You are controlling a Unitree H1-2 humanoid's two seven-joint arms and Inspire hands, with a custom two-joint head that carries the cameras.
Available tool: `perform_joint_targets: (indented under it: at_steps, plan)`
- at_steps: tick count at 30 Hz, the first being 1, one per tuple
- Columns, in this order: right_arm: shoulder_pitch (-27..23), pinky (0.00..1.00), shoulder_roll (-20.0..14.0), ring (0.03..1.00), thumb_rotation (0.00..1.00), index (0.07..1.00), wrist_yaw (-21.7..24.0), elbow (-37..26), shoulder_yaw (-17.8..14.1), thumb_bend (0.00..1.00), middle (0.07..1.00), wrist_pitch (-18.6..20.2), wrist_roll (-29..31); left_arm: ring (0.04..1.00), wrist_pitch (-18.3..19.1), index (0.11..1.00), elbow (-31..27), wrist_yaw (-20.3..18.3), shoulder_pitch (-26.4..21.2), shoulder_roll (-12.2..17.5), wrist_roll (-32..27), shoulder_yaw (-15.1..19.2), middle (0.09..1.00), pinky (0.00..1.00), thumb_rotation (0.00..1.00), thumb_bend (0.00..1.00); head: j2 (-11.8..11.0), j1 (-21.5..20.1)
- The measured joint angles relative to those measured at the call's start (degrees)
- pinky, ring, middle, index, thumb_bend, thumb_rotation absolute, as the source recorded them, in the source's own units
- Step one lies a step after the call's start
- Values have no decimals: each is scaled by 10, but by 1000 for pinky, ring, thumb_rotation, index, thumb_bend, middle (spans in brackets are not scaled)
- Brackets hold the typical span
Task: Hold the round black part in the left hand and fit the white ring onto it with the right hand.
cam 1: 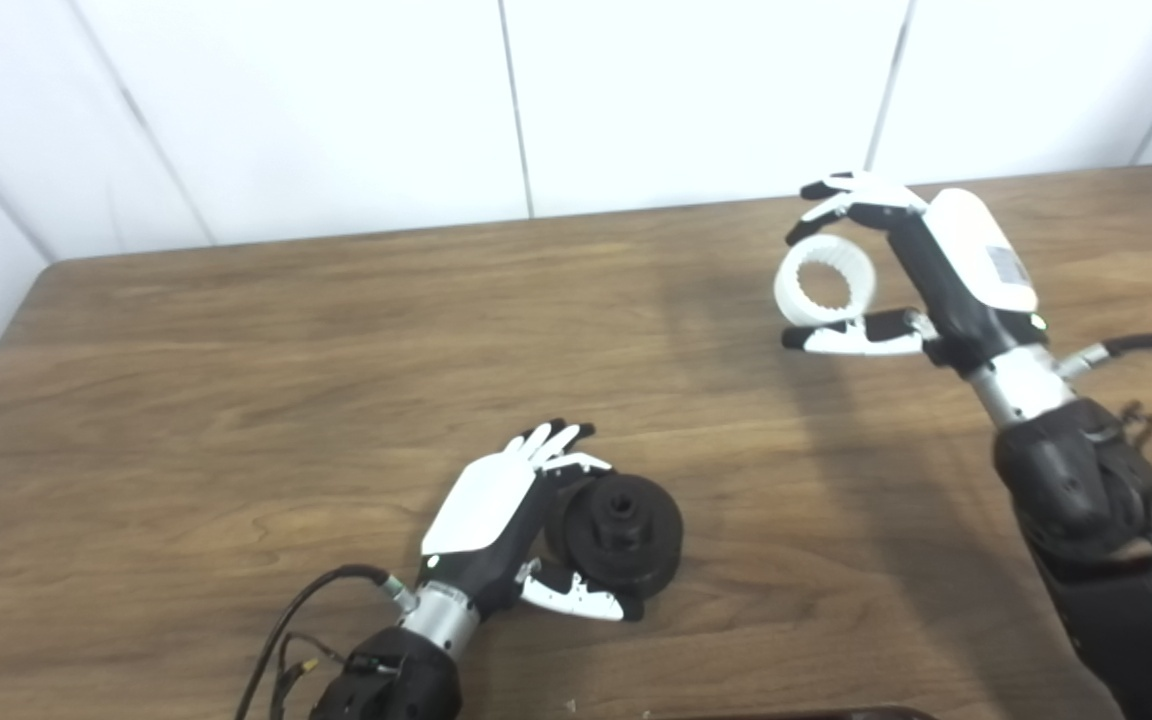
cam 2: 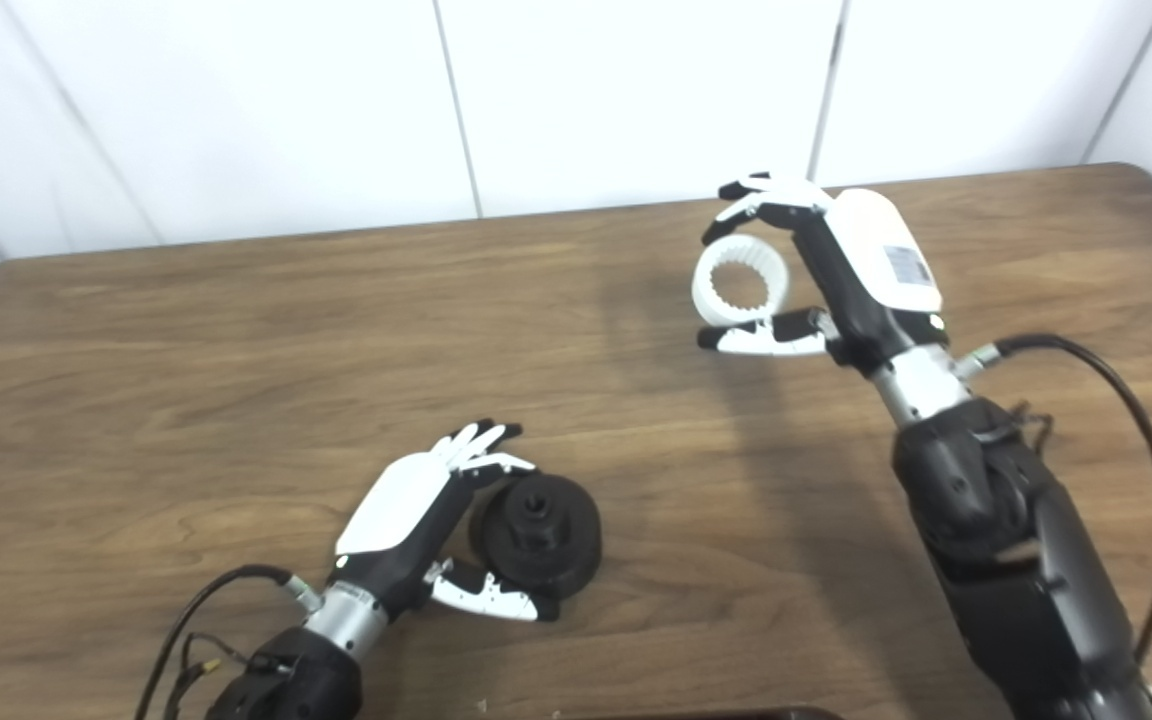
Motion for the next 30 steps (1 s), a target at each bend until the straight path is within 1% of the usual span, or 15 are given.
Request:
perform_joint_targets:
  at_steps: [7,13,19,22,27,28,30]
  plan:
    - [29,743,23,859,140,482,26,-50,1,519,784,2,24,1000,2,663,4,2,-5,-1,2,-5,961,1000,295,918,3,6]
    - [65,769,45,862,143,482,53,-93,13,518,788,7,29,1000,4,664,4,2,-6,-3,4,-7,963,1000,305,919,3,7]
    - [81,762,61,865,143,483,73,-108,25,517,793,10,29,1000,11,668,4,1,-8,-6,6,-10,971,1000,295,918,4,7]
    - [89,793,71,859,144,483,76,-112,32,517,791,10,29,1000,17,667,4,0,-8,-8,7,-12,971,1000,286,917,5,7]
    - [106,799,87,851,146,483,78,-112,51,517,791,8,23,1000,22,666,4,1,-9,-8,7,-15,970,1000,296,916,7,7]
    - [109,806,90,851,146,483,78,-112,54,517,791,8,22,1000,22,667,4,1,-9,-8,7,-15,970,1000,301,915,7,7]
    - [117,852,96,856,144,483,78,-111,64,518,792,5,19,1000,22,668,4,1,-9,-8,7,-17,972,1000,308,913,8,8]
